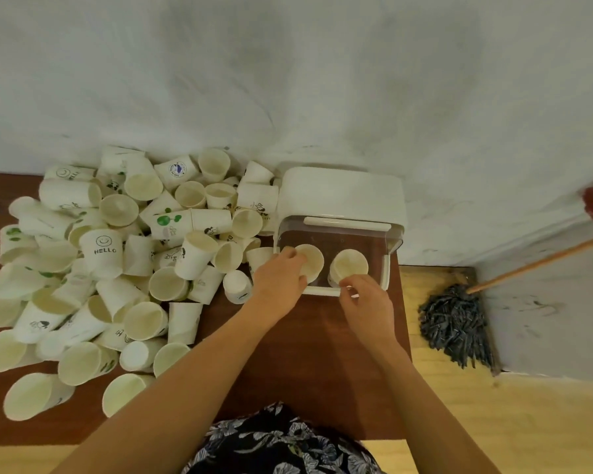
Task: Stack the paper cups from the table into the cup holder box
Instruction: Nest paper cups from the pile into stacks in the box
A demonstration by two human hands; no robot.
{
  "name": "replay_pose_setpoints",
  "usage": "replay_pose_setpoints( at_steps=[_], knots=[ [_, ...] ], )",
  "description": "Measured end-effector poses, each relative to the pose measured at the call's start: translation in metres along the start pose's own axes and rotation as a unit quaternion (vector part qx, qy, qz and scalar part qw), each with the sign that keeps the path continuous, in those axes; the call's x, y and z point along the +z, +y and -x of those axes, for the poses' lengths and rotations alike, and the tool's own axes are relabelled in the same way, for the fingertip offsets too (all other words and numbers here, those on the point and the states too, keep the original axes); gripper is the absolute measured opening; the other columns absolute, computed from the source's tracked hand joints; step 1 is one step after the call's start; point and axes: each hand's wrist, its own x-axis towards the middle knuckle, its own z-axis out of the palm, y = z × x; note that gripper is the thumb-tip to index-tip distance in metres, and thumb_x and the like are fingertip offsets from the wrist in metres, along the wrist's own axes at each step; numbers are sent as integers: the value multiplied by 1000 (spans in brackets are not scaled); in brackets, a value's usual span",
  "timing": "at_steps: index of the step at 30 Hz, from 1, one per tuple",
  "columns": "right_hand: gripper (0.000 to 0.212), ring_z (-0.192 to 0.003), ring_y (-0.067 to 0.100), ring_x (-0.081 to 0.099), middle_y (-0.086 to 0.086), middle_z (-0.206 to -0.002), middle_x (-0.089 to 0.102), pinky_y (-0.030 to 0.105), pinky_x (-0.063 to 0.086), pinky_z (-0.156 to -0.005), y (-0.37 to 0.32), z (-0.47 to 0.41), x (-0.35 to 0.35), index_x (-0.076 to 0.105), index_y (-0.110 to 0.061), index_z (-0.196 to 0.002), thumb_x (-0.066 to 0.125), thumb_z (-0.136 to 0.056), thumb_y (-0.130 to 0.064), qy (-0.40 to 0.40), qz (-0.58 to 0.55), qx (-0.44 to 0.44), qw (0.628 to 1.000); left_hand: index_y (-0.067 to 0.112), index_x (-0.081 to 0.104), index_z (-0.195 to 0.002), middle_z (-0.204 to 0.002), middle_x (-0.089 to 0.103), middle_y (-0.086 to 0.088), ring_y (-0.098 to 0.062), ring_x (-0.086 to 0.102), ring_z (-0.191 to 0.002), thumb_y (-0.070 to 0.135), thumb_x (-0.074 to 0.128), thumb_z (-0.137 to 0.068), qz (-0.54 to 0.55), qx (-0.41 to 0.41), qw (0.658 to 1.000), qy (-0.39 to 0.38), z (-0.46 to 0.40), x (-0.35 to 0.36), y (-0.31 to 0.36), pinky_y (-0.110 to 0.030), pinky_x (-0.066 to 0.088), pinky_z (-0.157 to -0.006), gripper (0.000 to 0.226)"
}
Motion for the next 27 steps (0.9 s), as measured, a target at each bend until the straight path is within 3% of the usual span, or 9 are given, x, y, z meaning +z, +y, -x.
replay_pose_setpoints(
  at_steps=[4, 7, 12, 18, 23, 27],
  knots=[
    [16, -88, 5, 60, -9, -108, 67, 22, 53, -83, -9, 16, 8, 70, -22, -107, 60, -94, -20, -6, -4, 10, 1000, 22, 59, -124, -122, 56, 7, -17, 59, -101, 28, 58, -92, 36, 18, 999, 21, 15, -4, -13, -31, 51, -75, 33],
    [17, -86, 2, 57, -10, -104, 67, 12, 43, -75, -19, 28, 23, 70, -22, -106, 60, -93, -20, -43, 9, -2, 999, 24, 63, -115, -110, 61, 7, -16, 59, -96, 30, 56, -92, 56, 3, 998, 25, 37, -8, -39, -36, 52, -77, 25],
    [18, -89, 4, 59, -10, -104, 64, 24, 51, -80, -44, 49, 65, 67, -26, -109, 59, -93, -22, -161, 21, -21, 986, 21, 66, -104, -95, 61, 5, -18, 59, -85, 23, 57, -90, 69, -59, 996, 26, 87, -16, -101, -35, 49, -71, 17],
    [32, -104, 9, 57, -11, -121, 57, 28, 49, -90, -63, 78, 124, 61, -28, -120, 61, -90, -18, -297, 70, -65, 950, 21, 63, -112, -107, 60, 2, -20, 58, -97, 27, 59, -89, 31, -125, 990, -54, 132, -20, -165, -35, 47, -78, 24],
    [48, -112, 16, 56, -10, -142, 41, 32, 52, -88, -72, 94, 158, 48, -27, -134, 57, -89, -15, -279, 65, -75, 955, 22, 57, -122, -119, 52, 3, -22, 54, -108, 21, 56, -89, 2, -149, 985, -85, 154, -15, -186, -34, 45, -76, 33],
    [54, -118, 20, 54, -10, -152, 33, 38, 51, -93, -92, 85, 172, 41, -28, -142, 54, -92, -16, -272, 94, -83, 954, 18, 62, -111, -114, 58, 0, -23, 57, -101, 10, 51, -88, -20, -168, 981, -93, 156, -9, -200, -36, 44, -74, 27]
  ],
)
